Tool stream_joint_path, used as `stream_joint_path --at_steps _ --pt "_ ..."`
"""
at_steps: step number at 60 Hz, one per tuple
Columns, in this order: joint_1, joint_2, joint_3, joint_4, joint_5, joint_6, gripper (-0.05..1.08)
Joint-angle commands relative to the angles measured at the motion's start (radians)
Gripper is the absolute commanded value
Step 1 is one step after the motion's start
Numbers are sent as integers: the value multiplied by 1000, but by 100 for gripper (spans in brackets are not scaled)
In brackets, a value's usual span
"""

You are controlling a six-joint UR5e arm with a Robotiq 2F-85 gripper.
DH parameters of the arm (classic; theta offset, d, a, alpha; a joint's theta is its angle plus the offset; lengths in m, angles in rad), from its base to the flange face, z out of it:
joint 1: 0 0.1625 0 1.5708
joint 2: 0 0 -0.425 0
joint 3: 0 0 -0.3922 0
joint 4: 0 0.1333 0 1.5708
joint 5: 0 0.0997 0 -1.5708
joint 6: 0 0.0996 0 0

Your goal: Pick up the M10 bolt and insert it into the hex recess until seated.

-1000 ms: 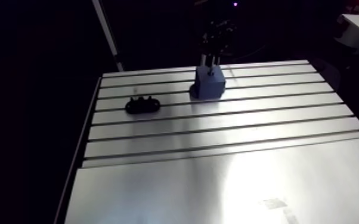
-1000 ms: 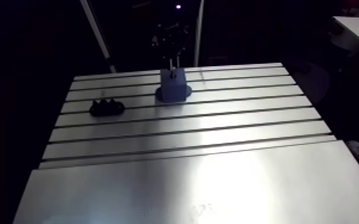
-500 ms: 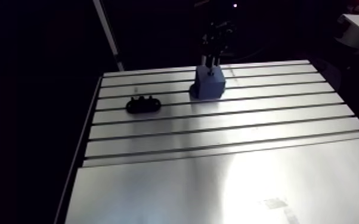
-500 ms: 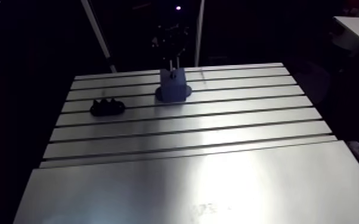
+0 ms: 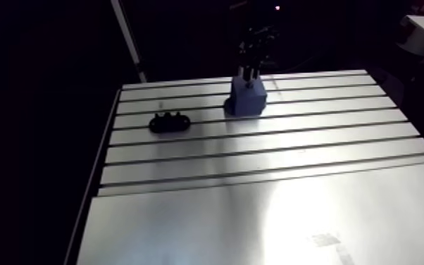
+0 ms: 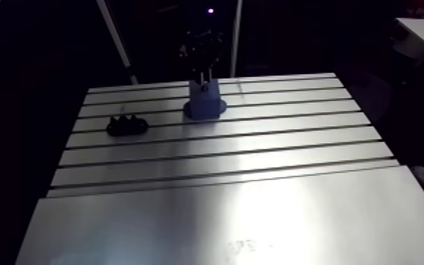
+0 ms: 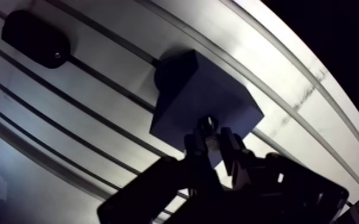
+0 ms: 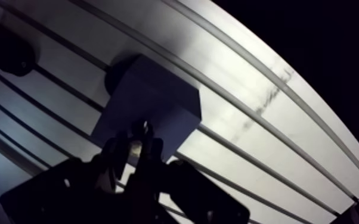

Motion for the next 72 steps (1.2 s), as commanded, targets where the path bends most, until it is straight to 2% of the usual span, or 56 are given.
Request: stream_joint_path --at_steps 1,2,3,4,5,6,7,8,9,12,13,52,60,65,72 --pt "1 2 4 -13 1 -1 82" --pt "2 2 4 -15 1 -1 67" --pt "2 2 4 -15 1 -1 67" --pt "1 2 4 -17 2 -1 50" --pt "1 2 4 -17 2 -1 50" --pt "2 1 4 -19 2 -2 34" --pt "2 1 4 -19 2 -2 34" --pt "2 0 5 -20 2 -5 21" --pt "2 0 5 -20 2 -4 14" --pt "2 -1 5 -20 2 -4 9" --pt "3 -1 7 -21 1 -3 3" --pt "2 -10 9 -57 4 8 1" --pt "1 -18 -5 -54 1 82 1" --pt "1 -44 -15 -42 -5 136 2" --pt "-4 -62 -49 45 -5 274 4"
